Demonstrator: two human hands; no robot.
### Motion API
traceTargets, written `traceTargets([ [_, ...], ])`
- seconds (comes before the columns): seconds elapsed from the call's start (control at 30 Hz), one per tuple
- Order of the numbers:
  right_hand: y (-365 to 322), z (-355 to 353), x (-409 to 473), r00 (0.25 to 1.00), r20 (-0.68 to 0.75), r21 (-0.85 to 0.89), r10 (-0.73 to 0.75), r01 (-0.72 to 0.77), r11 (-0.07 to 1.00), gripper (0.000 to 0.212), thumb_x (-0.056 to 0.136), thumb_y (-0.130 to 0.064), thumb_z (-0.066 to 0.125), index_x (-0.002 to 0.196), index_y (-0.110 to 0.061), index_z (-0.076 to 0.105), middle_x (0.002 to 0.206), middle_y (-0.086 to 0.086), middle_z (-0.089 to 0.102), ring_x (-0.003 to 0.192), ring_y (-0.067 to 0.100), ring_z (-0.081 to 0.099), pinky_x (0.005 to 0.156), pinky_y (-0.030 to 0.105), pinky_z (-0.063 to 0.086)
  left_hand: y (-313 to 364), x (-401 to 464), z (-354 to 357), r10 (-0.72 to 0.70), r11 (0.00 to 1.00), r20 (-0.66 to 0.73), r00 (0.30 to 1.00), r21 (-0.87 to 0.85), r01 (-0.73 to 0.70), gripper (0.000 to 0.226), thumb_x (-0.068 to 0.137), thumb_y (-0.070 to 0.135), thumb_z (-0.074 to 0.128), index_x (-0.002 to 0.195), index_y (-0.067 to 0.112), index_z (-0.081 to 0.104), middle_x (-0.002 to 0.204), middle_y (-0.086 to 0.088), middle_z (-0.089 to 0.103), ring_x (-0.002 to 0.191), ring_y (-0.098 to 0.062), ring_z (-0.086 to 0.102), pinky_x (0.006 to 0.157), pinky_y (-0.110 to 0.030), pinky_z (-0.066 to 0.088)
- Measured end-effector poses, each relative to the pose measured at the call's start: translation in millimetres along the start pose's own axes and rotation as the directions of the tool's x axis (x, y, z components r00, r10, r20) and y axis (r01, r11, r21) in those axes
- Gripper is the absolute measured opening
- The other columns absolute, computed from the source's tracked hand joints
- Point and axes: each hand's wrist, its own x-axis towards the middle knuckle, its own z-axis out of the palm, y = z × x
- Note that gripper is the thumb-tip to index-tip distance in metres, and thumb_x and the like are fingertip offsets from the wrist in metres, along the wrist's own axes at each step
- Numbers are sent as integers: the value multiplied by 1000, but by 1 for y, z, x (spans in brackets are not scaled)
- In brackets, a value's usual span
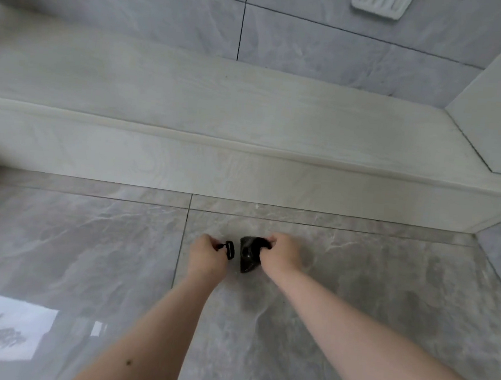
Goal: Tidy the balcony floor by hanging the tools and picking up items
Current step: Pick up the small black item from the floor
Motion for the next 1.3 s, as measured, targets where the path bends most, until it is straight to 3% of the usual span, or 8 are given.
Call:
traceTargets([
  [0.27,-50,31,-8,990,139,144,31,-51,988,41,83,8,45,116,-9,64,116,14,67,93,22,58,74,22,42,-14,13,-48,-16,990,-150,989,-138,-5,7,91,12,56,97,8,57,88,-3,57,62,-7,48,49,-15,31],
  [0.4,-93,30,-23,994,109,180,27,-46,983,42,82,8,47,118,-6,64,120,16,66,110,30,61,87,29,52,-11,0,-80,-99,975,-243,965,-216,46,13,90,11,57,100,4,61,97,-10,66,81,-19,55,72,-27,41],
  [0.53,-139,17,-63,985,163,233,53,-91,968,43,81,11,46,116,-5,64,121,18,64,112,34,60,97,45,52,16,-38,-121,-221,940,-257,941,-312,136,18,91,11,57,105,1,60,103,-17,67,95,-31,63,82,-34,47],
  [0.73,-204,-29,-123,969,246,231,23,-81,970,46,77,16,43,110,-6,66,117,17,64,108,36,61,90,47,55,83,-95,-188,-276,926,-281,919,-333,176,16,92,13,55,104,4,58,104,-13,66,86,-26,58,76,-31,45],
  [0.97,-282,-113,-192,952,306,216,-29,-40,975,42,78,16,39,105,-3,66,111,17,64,102,35,62,82,49,58,168,-165,-260,-320,916,-328,889,-347,202,18,91,11,56,106,1,59,106,-15,66,91,-29,60,75,-30,43],
  [1.13,-331,-167,-228,935,342,156,-95,43,987,42,77,16,37,102,-1,66,107,17,66,100,34,63,86,46,57,225,-208,-300,-382,887,-369,847,-404,224,17,91,11,55,106,2,59,105,-14,66,82,-23,54,70,-29,40],
  [1.23,-358,-192,-246,914,377,101,-148,118,988,40,79,13,38,104,-2,67,108,15,67,92,27,61,85,35,55,249,-230,-317,-417,875,-391,821,-417,246,17,92,12,54,106,3,58,106,-15,67,83,-24,54,69,-29,38],
  [1.3,-376,-206,-257,892,411,74,-185,170,983,41,79,12,39,106,-2,67,110,17,67,96,30,63,88,39,55,263,-246,-328,-447,854,-406,797,-458,246,17,92,12,53,106,3,58,107,-15,66,81,-22,51,67,-28,36],
])
